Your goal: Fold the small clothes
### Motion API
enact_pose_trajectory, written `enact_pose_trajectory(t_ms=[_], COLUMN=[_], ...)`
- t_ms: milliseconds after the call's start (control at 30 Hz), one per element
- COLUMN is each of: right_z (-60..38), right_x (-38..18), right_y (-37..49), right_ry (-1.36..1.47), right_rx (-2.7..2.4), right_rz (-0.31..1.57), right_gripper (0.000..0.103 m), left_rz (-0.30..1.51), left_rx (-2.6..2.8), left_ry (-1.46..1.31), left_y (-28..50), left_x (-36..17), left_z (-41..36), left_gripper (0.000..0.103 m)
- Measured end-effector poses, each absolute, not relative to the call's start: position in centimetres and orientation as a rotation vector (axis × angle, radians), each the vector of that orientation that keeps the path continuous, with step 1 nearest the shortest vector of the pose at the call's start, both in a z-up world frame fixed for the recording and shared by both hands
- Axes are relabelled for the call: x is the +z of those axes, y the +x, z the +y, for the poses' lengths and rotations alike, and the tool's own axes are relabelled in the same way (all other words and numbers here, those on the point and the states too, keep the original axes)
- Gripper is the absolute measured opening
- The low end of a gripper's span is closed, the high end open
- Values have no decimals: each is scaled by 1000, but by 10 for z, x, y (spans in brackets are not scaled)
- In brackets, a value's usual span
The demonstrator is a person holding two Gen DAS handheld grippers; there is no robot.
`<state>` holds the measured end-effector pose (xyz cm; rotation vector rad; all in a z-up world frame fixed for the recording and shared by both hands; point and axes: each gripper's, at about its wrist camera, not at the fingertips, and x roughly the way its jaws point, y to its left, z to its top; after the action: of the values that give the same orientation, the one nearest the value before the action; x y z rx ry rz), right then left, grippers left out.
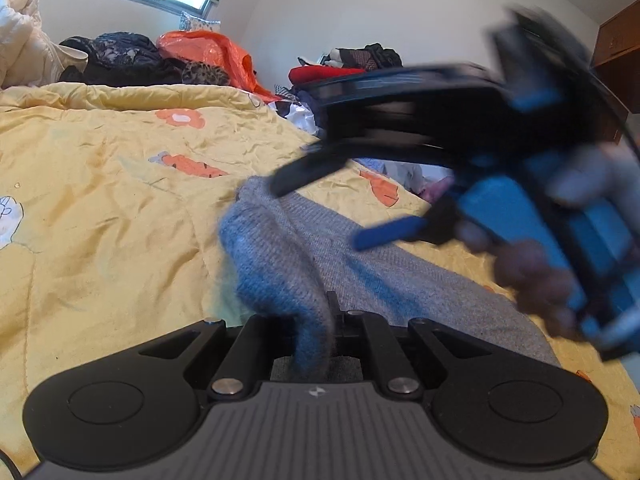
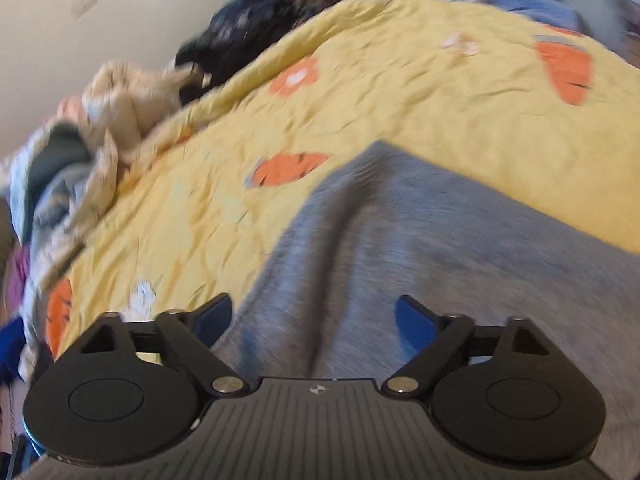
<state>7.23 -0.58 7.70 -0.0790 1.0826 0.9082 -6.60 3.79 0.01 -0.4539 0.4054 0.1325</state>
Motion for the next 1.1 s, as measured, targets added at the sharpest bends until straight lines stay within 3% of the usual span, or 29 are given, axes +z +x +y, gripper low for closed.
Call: enact_pose_trajectory(t_ms=[267,333,400,467,667,900,1100], right_z=[77,80,78,63,-24,-186,-312], right_x=[48,47,47,53,68,84,38], right_y=[64,57,52,65,96,117,115], right_ry=[-425,-470,-547,-533,-180,152,292], right_rx=[866,865,858,849,915,824,649], right_rz=[1137,1094,1021,1013,1030,944,958], right_gripper=[77,71,39,20,18,18,18], left_rz=[425,430,434,446,444,483,547], left_rx=[123,122,120,116,69,-238,-415], left_ry=[-464,-472,-478,-473,-426,-310,-221], left_y=[-63,-61,-61,-60,-60,-24,-8], left_x=[-1,-1,-1,0,19,43,26], left_z=[41,44,46,47,32,-52,-130], left_gripper=[7,7,7,7,7,7,7])
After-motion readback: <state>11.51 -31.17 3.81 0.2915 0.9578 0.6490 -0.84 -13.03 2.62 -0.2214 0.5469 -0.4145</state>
